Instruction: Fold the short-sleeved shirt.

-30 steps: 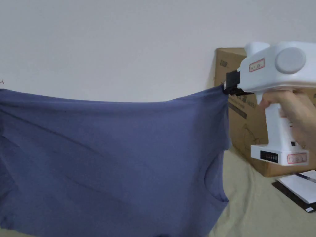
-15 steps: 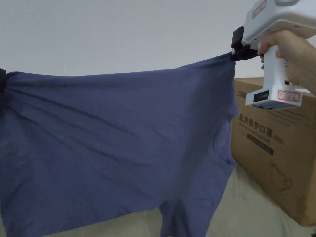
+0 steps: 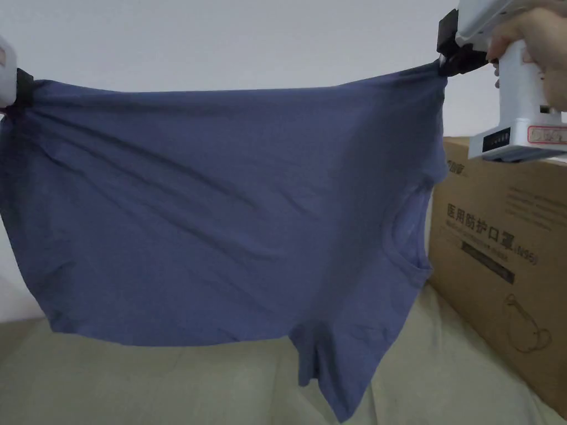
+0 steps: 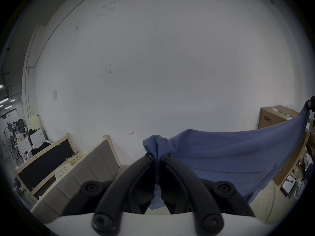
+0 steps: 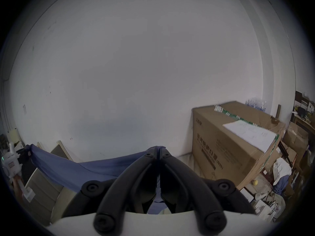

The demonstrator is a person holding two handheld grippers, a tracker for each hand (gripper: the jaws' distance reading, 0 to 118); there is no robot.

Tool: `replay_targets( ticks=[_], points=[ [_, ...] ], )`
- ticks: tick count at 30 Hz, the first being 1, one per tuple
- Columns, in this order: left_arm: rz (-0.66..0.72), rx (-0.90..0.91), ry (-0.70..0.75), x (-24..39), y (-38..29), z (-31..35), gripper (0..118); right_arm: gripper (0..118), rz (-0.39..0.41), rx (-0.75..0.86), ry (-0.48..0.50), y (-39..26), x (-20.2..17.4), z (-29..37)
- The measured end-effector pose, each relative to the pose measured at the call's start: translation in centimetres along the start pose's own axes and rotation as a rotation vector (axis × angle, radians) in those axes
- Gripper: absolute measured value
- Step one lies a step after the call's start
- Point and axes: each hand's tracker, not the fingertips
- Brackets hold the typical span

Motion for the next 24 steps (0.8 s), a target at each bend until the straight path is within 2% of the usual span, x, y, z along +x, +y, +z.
replay_targets(
  ticks=[2,6,11,15,18,20,24],
  points=[
    [-0.022,-0.048,0.001,0.3,-2.4,-1.3,3,3,-0.009,-0.029,0.0,-1.8,0.3,-1.6],
    [0.032,-0.101,-0.007,1.3,-9.3,-4.2,3,3,0.0,-0.105,-0.007,-7.4,0.4,-4.8],
    [-0.012,-0.376,0.007,3.8,-21.2,-8.7,3,3,0.031,-0.3,-0.042,-16.6,0.8,-11.1],
    [-0.063,-0.49,-0.032,5.5,-30.1,-10.0,3,3,-0.003,-0.435,-0.059,-24.5,2.4,-15.9],
    [-0.01,-0.624,-0.054,6.0,-36.0,-11.2,3,3,-0.004,-0.541,-0.108,-30.5,3.8,-18.4],
    [0.055,-0.741,-0.065,5.7,-39.8,-12.0,3,3,0.027,-0.648,-0.116,-34.8,4.9,-19.7],
    [0.016,-0.757,-0.054,6.0,-44.5,-10.1,3,3,-0.043,-0.732,-0.104,-41.2,6.7,-19.9]
  ],
)
